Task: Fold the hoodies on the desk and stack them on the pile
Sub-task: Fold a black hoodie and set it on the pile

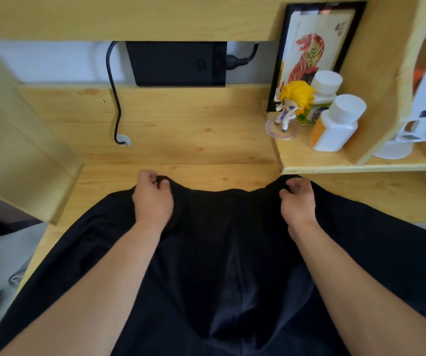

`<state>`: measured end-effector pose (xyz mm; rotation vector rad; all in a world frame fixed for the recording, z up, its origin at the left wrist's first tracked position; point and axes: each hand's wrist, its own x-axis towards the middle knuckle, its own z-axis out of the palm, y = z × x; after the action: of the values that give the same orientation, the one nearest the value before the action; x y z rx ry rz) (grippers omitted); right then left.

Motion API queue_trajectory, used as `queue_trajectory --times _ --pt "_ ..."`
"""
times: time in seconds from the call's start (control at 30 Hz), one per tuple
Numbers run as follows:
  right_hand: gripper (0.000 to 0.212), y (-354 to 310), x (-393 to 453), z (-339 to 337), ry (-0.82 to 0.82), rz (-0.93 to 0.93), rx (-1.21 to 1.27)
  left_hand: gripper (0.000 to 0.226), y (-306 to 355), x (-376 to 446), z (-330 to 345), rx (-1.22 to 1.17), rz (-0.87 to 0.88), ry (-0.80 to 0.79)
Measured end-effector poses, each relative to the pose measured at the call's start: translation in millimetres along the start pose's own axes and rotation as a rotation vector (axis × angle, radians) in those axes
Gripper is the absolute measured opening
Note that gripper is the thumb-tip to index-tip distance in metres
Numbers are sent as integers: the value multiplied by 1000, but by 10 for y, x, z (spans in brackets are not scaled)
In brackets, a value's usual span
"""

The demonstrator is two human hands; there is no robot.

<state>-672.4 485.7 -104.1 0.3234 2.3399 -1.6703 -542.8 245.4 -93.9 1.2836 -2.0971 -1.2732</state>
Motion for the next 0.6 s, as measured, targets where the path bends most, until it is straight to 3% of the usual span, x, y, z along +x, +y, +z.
queue_trajectory --times 0.03,0.1,0.17,0.2,0.27,0.3,0.43,0.6 --pt "32 39 -66 -8 14 -96 -151 41 -28 -96 41 162 104 -65" --pt "37 179 -248 16 152 -504 -540 53 -88 -378 110 531 434 -104" --pt "38 298 -479 150 95 -867 -826 55 -168 -633 218 744 672 -185" --pt "45 325 -574 240 -56 -895 -966 59 -210 -706 273 816 678 -251" --pt "62 357 -594 349 -300 -717 -1194 64 -315 -647 341 933 520 -372" --pt "66 363 -506 344 -336 -618 -1252 63 -380 -553 337 978 438 -397" --pt "71 392 -192 183 -300 -426 -1331 67 -557 -171 144 1021 355 -401" --pt "71 386 -513 352 -235 -578 -1306 68 -604 -15 -5 952 414 -489"
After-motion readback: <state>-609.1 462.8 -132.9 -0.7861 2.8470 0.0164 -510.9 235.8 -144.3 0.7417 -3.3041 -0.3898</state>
